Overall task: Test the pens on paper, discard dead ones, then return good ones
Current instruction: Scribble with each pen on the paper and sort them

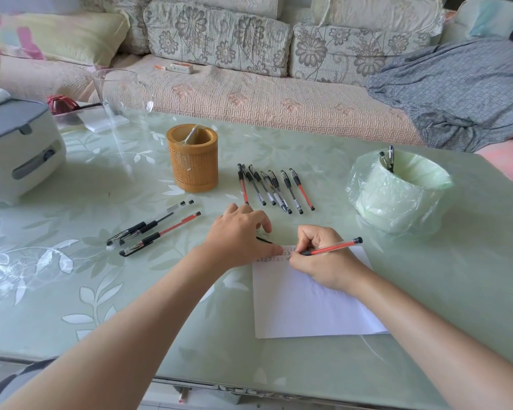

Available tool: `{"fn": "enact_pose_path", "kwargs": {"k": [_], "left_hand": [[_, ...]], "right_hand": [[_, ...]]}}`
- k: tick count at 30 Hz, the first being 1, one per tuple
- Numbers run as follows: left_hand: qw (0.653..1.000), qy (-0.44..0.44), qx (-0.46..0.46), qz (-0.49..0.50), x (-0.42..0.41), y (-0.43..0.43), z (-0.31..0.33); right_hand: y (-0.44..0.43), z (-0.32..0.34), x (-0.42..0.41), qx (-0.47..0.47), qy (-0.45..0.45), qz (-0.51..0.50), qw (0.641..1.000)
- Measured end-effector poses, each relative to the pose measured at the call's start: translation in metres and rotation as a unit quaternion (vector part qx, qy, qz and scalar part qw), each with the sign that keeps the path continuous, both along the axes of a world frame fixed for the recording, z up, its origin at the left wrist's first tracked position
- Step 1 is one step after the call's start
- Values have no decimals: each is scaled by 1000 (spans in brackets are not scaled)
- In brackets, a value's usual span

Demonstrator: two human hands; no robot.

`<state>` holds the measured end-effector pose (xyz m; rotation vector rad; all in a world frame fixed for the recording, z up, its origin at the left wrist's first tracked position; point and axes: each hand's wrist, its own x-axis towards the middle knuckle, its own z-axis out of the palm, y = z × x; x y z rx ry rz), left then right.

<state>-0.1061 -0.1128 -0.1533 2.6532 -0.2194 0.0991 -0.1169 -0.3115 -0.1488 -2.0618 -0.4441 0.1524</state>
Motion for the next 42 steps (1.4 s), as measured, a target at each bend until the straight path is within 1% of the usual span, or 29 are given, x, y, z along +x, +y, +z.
{"fn": "enact_pose_path", "kwargs": {"k": [4,8,17,24,32,33,34,36,37,38,40,42], "left_hand": [[1000,-1,0,-1,1,0,0],[1000,-1,3,-4,1,0,0],[1000,-4,0,0,0,0,0],[1000,2,-4,5,-2,-2,3],[1000,0,-6,4,-3,-1,4],[1000,-1,-5,2,-3,-1,4],[1000,0,-3,-1,-3,0,4],[1000,0,0,-10,-3,1,4],[1000,2,-1,-15,-3,2,6],[1000,7,-4,-20,-2,3,8],[999,18,-10,-31,-3,8,13],[999,15,10,-45,-5,13,17]], "right_hand": [[-2,-1,0,21,9,1,1000],[-1,-1,-1,3,1,6,1000],[0,1,-2,11,20,11,1000],[1,2,-2,-2,15,9,1000],[1,1,-1,4,20,4,1000],[1,2,0,23,29,-10,999],[-1,3,2,62,51,-35,996],[-5,5,6,170,114,-79,976],[-8,7,8,213,134,-84,964],[-9,7,9,234,143,-82,958],[-8,7,10,229,134,-72,962],[-5,8,8,193,110,-64,973]]}}
